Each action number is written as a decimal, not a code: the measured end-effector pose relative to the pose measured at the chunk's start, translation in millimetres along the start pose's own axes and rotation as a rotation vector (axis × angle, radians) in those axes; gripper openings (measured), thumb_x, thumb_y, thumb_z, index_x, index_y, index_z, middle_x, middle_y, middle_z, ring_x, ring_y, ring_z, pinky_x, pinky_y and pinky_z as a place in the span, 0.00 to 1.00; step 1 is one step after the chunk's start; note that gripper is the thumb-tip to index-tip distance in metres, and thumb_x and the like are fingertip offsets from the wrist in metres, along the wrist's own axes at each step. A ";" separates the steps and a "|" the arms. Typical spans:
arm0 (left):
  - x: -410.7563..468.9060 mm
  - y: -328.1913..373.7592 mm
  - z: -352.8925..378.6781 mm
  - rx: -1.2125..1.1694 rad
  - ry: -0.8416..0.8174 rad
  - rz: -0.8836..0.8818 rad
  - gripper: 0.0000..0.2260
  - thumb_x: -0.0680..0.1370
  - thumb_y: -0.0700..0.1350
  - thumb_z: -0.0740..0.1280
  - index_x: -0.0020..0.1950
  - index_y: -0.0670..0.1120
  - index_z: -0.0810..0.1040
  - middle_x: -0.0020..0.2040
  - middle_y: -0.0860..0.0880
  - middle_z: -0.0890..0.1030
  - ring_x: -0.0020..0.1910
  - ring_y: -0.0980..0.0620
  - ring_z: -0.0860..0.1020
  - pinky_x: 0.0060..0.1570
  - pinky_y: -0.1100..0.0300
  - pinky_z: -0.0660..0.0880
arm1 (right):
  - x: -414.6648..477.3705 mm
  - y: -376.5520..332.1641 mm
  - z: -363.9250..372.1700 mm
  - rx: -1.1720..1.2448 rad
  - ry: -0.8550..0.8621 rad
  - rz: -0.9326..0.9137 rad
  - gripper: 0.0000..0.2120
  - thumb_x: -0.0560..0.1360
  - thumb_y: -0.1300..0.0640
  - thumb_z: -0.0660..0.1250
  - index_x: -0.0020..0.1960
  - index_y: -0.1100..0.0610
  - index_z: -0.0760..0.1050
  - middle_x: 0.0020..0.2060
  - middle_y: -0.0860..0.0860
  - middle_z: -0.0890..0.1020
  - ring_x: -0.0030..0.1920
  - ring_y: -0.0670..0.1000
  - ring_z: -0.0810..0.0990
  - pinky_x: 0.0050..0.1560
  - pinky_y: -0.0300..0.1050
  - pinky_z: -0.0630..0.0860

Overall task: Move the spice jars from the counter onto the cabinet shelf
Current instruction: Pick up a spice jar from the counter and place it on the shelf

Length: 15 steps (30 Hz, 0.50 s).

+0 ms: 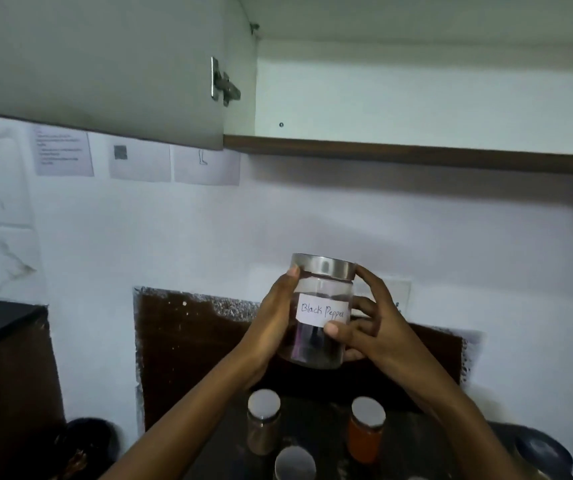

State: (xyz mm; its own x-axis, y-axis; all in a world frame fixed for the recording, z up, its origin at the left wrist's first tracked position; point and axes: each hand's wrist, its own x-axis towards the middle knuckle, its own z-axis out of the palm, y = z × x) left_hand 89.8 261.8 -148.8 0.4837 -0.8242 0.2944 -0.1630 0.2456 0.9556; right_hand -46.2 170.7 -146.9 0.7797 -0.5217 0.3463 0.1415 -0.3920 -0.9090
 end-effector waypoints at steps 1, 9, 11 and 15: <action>10.0 5.2 -1.8 0.007 0.002 0.023 0.29 0.72 0.67 0.50 0.65 0.52 0.72 0.59 0.48 0.80 0.58 0.49 0.79 0.62 0.47 0.73 | 10.7 -6.8 -2.5 -0.010 0.014 -0.011 0.45 0.59 0.47 0.73 0.70 0.35 0.53 0.62 0.48 0.74 0.55 0.50 0.80 0.45 0.47 0.82; 88.9 66.5 -40.4 0.102 0.011 0.202 0.29 0.73 0.65 0.47 0.67 0.53 0.67 0.63 0.51 0.76 0.58 0.56 0.75 0.51 0.61 0.74 | 104.0 -70.2 -13.1 -0.020 0.041 -0.150 0.43 0.58 0.50 0.74 0.68 0.34 0.57 0.54 0.49 0.77 0.49 0.50 0.82 0.39 0.45 0.82; 108.4 85.8 -55.1 0.099 0.052 0.263 0.27 0.76 0.64 0.46 0.71 0.54 0.64 0.66 0.52 0.74 0.60 0.56 0.74 0.60 0.56 0.72 | 130.9 -89.6 -11.3 0.000 0.082 -0.210 0.43 0.58 0.51 0.74 0.69 0.36 0.58 0.54 0.51 0.78 0.50 0.52 0.82 0.38 0.46 0.82; 139.9 107.0 -80.4 0.132 0.217 0.406 0.28 0.76 0.62 0.52 0.74 0.54 0.58 0.72 0.52 0.66 0.69 0.52 0.67 0.69 0.52 0.64 | 196.1 -124.7 -10.5 -0.044 0.200 -0.361 0.43 0.65 0.55 0.75 0.72 0.40 0.56 0.56 0.53 0.76 0.54 0.51 0.79 0.37 0.45 0.82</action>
State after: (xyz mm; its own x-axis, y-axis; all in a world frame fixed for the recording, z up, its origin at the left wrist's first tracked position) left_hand 209.2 213.8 -4.1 0.5240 -0.5460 0.6537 -0.4772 0.4475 0.7563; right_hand 82.7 109.3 36.8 0.5507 -0.4799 0.6829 0.3545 -0.6063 -0.7119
